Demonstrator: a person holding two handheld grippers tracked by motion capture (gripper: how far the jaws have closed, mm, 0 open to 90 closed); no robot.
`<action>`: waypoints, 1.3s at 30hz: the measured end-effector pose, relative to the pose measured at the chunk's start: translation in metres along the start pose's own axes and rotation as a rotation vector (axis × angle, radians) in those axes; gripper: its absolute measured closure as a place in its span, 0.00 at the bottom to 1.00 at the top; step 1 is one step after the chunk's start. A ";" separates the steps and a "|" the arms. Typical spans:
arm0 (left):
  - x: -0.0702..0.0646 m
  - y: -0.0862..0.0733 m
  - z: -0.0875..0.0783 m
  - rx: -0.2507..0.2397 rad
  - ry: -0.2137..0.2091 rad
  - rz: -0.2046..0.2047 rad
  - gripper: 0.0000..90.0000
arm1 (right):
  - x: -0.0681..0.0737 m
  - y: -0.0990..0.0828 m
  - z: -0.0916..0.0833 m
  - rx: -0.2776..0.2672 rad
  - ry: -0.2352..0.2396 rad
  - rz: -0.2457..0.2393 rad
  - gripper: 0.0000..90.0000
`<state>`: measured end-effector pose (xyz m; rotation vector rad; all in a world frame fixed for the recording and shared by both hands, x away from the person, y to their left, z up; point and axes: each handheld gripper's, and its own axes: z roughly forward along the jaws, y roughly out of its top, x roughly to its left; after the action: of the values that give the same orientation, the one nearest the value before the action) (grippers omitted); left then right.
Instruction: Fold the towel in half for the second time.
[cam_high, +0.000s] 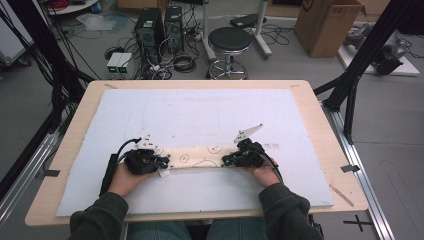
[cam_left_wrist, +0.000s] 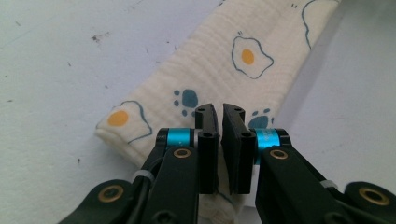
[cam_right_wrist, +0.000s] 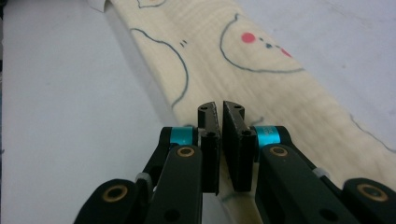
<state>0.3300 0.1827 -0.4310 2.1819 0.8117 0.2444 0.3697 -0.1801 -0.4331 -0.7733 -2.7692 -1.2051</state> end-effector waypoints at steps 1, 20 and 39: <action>0.001 -0.001 -0.001 0.002 0.001 0.003 0.92 | -0.001 -0.002 -0.002 0.000 -0.006 -0.005 0.94; 0.006 -0.016 -0.016 -0.044 0.022 -0.014 0.85 | -0.016 -0.028 -0.029 -0.045 -0.042 0.035 0.91; 0.014 -0.013 -0.012 -0.103 0.008 -0.030 0.66 | -0.022 -0.015 -0.027 -0.092 -0.077 0.006 0.59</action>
<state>0.3295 0.2051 -0.4332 2.0726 0.8184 0.2742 0.3777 -0.2170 -0.4295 -0.8526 -2.7865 -1.3385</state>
